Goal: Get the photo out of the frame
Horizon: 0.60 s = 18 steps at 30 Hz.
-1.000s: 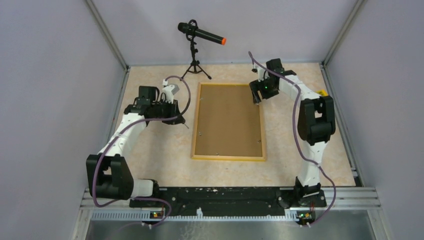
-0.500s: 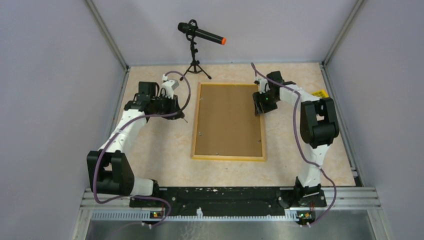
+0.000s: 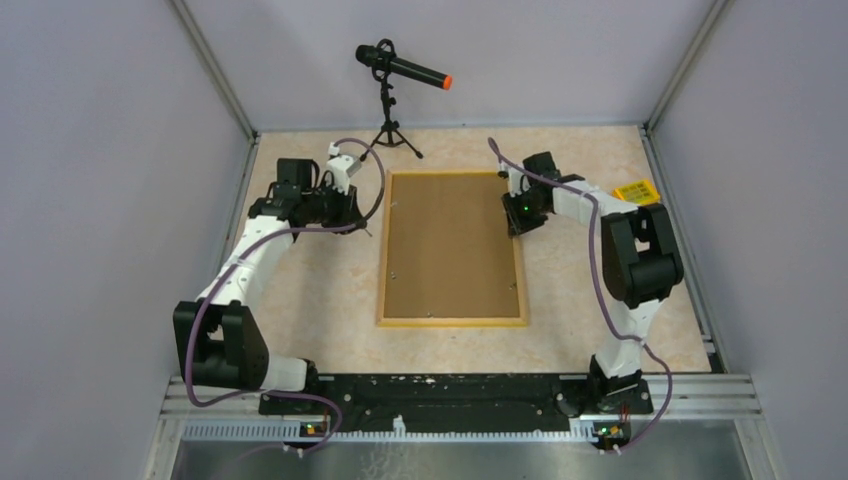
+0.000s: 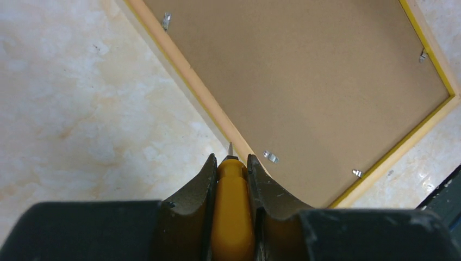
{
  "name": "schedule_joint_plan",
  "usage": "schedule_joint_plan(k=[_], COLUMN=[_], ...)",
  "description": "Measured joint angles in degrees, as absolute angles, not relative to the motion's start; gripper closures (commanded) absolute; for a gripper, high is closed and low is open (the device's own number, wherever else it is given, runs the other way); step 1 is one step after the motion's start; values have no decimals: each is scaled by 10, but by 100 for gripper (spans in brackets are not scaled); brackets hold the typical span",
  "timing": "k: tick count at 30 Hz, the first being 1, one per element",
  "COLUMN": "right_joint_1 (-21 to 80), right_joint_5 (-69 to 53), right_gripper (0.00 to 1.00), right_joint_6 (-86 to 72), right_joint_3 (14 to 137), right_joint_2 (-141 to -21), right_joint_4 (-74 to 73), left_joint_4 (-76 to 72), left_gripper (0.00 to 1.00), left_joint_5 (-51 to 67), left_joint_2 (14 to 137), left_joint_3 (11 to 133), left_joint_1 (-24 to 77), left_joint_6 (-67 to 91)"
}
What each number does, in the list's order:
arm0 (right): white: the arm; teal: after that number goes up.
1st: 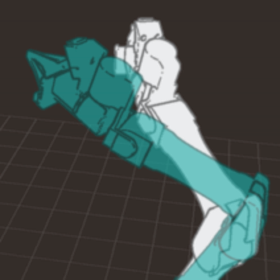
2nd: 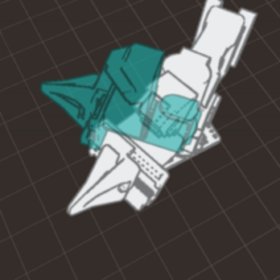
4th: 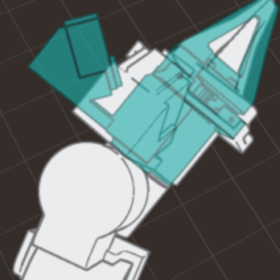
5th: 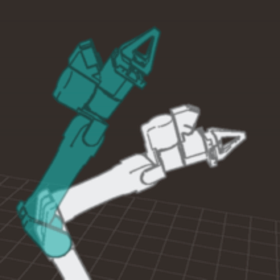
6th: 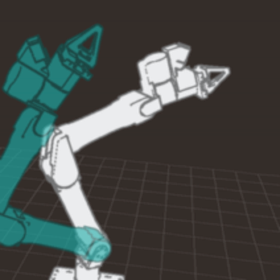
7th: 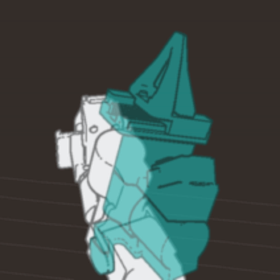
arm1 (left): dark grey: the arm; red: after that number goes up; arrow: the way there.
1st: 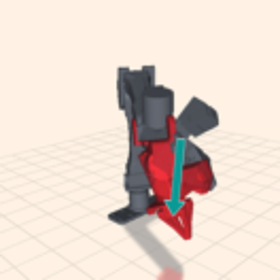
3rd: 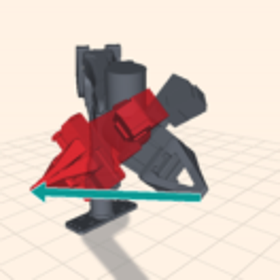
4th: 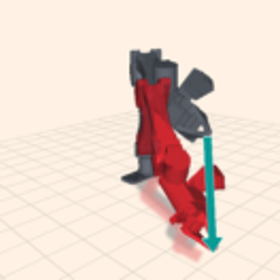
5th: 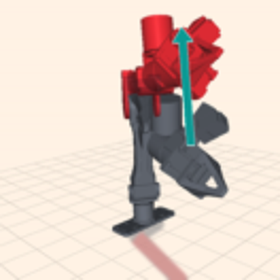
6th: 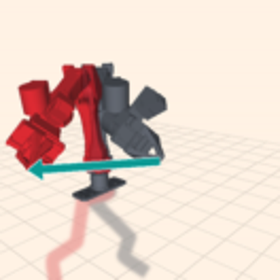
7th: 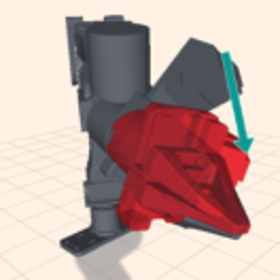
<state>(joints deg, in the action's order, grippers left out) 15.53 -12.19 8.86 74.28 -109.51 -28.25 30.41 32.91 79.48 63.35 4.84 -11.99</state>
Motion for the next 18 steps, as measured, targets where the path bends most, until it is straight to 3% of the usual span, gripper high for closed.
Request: schedule_joint_plan(k=[4, 9, 18], right_joint_1=[194, 234, 238], right_joint_5=[-113, -116, -119], right_gripper=[87, 100, 100], right_joint_6=[102, 109, 89], right_joint_3=[730, 709, 705], right_joint_2=[-1086, -1073, -1073], right_joint_4=[-272, -261, -257], left_joint_4=[304, 305, 300], left_gripper=[100, 100, 100], left_joint_5=[309, 269, 171], left_joint_2=[795, 795, 802], left_joint_3=[636, 636, 631], left_joint_1=[61, 80, 128], left_joint_6=[-138, -156, -180])
